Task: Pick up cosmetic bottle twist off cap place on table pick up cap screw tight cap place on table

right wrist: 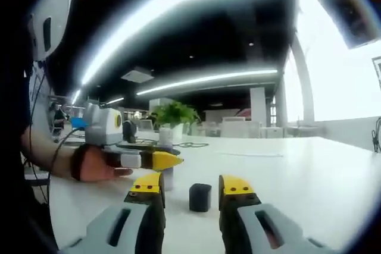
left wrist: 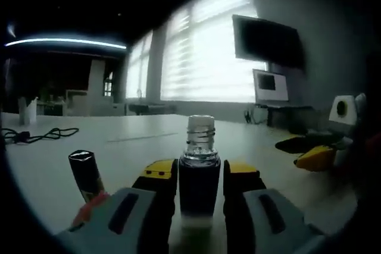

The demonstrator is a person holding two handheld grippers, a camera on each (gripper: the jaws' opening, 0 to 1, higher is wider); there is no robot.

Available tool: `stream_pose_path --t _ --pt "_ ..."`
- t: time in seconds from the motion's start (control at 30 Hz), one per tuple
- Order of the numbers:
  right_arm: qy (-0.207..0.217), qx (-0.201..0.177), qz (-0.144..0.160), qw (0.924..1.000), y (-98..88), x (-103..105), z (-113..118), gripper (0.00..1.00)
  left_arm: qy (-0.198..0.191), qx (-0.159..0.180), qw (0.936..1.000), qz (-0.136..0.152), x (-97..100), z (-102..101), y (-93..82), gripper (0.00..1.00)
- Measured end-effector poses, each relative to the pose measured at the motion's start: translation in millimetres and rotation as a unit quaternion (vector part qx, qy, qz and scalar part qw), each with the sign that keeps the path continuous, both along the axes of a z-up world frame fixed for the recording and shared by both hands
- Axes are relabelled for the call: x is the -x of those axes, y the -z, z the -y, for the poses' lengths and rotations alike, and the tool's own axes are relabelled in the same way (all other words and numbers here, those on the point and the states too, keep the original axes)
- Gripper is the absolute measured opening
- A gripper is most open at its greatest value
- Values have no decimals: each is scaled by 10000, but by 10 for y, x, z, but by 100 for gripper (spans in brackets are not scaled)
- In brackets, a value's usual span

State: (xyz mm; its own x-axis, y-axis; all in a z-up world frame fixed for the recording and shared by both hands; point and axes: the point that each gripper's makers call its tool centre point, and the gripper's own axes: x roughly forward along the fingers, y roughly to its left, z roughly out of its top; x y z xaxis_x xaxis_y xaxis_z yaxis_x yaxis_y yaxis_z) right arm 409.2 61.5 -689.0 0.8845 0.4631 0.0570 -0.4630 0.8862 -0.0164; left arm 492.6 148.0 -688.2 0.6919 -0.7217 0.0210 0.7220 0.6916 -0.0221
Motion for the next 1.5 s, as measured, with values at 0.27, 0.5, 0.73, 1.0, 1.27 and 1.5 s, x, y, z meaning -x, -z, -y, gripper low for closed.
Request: stream_pose_path --t 0.27,0.5,0.73,1.0,1.27,1.5 --pt "9 16 -10 10000 11 -4 7 29 -44 -1 10000 14 -15 5 8 15" --pt "6 23 -17 10000 16 -4 5 29 -24 -10 10000 38 1 1 12 15" --pt "32 14 2 10000 9 -3 16 28 85 -45 9999 56 57 6 10 15" --pt "45 22 2 10000 9 -5 16 28 371 -161 9992 65 181 -59 -1 15" --pt "45 -39 36 10000 -20 4 11 28 1135 281 9931 -68 581 -176 -177 15" --pt "56 -29 39 10000 -24 4 6 28 1707 80 9853 -42 967 -263 -110 15"
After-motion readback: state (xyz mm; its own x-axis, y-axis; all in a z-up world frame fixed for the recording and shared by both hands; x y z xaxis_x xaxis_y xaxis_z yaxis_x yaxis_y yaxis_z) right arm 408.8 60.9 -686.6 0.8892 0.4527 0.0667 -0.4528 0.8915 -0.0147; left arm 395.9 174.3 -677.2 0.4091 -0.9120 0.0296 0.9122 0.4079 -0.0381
